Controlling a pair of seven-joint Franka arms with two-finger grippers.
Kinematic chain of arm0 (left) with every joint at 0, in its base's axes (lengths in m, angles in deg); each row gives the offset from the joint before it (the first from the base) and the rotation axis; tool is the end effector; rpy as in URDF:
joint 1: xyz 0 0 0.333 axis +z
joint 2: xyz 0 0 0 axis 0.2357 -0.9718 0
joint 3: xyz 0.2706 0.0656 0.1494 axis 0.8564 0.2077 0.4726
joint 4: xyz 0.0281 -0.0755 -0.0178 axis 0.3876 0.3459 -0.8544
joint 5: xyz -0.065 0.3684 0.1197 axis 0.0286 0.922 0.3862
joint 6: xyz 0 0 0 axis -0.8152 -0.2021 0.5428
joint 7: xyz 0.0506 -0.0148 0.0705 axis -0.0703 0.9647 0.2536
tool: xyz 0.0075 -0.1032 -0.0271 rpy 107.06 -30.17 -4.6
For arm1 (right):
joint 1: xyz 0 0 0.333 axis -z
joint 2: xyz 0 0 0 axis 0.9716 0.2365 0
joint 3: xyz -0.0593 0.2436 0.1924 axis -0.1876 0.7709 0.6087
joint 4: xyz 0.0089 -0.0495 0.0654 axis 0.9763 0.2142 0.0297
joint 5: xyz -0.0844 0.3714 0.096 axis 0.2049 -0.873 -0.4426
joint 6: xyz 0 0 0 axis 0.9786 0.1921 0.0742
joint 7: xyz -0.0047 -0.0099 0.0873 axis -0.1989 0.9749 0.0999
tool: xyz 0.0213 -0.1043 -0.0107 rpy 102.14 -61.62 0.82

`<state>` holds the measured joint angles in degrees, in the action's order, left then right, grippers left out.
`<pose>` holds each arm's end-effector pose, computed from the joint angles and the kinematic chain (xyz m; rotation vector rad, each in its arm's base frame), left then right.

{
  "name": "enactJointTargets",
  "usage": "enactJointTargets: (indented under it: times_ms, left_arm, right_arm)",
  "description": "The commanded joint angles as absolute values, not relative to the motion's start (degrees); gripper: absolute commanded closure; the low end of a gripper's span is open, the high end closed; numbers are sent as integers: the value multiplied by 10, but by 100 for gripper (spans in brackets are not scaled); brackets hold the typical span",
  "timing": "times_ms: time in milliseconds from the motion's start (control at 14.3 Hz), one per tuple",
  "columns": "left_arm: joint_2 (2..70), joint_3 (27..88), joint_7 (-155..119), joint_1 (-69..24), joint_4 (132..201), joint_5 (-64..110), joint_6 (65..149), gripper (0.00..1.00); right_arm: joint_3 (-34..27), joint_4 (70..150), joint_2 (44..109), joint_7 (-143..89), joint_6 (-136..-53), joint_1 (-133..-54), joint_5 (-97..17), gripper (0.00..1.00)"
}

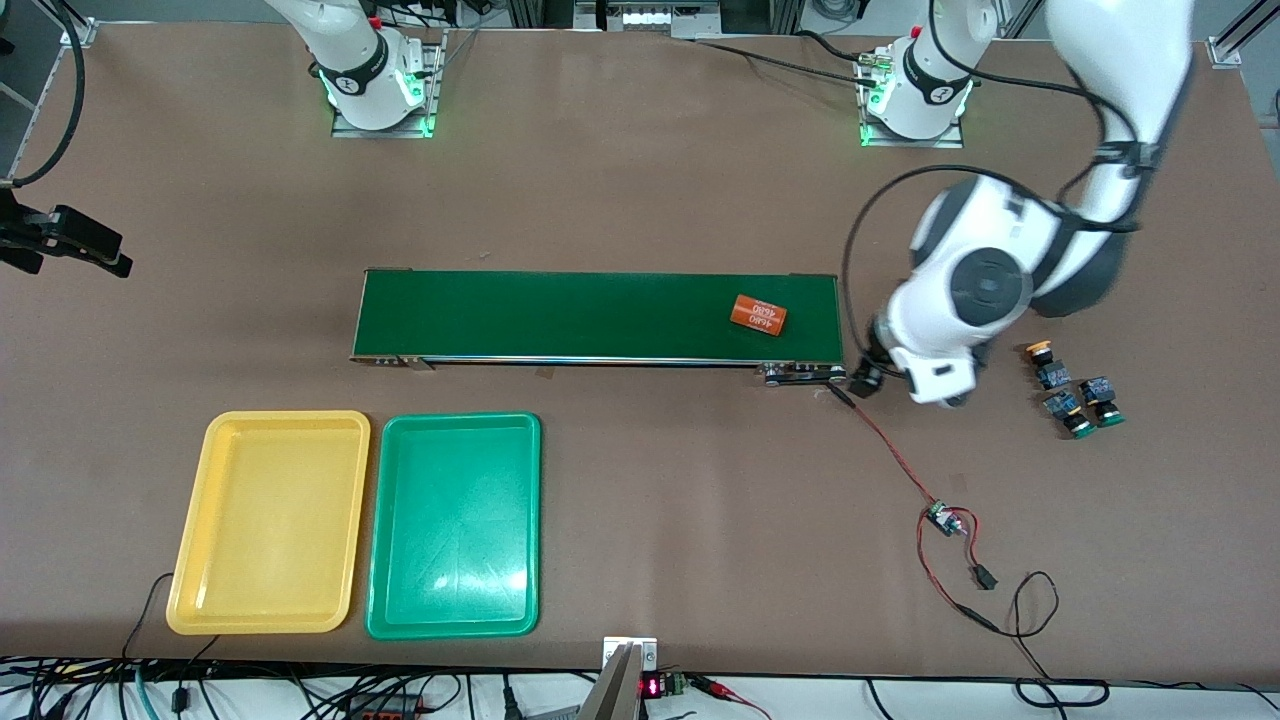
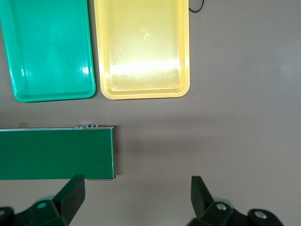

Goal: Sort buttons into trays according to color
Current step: 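Move the left gripper to the buttons and grasp a green-cap button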

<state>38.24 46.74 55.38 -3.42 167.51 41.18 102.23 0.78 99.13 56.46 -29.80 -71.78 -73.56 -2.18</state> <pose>0.6052 -0.1692 0.3443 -2.6636 -1.4748 0.2211 0.5780 -0.0424 0.6065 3.1274 -0.0484 0.0132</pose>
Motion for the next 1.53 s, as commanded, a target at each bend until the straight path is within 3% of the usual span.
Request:
enactJointTargets:
  times_ms: [0, 349, 767, 1116, 1464]
  left_arm:
    - [379, 466, 357, 28, 1669, 428, 1009, 0]
    - [358, 465, 174, 103, 1667, 575, 1028, 0]
    - [274, 464, -42, 233, 1671, 605, 1157, 0]
    - [222, 464, -109, 276, 1677, 604, 1193, 29]
    - [204, 464, -108, 278, 1680, 603, 1194, 32]
  right_arm:
    - [10, 1002, 555, -302, -724, -737, -21, 0]
    - [10, 1001, 557, -302, -729, -735, -21, 0]
    - [10, 997, 551, -300, -687, -735, -17, 0]
    - [10, 999, 552, -302, -697, -737, -21, 0]
    - [10, 1003, 555, -302, -705, -736, -21, 0]
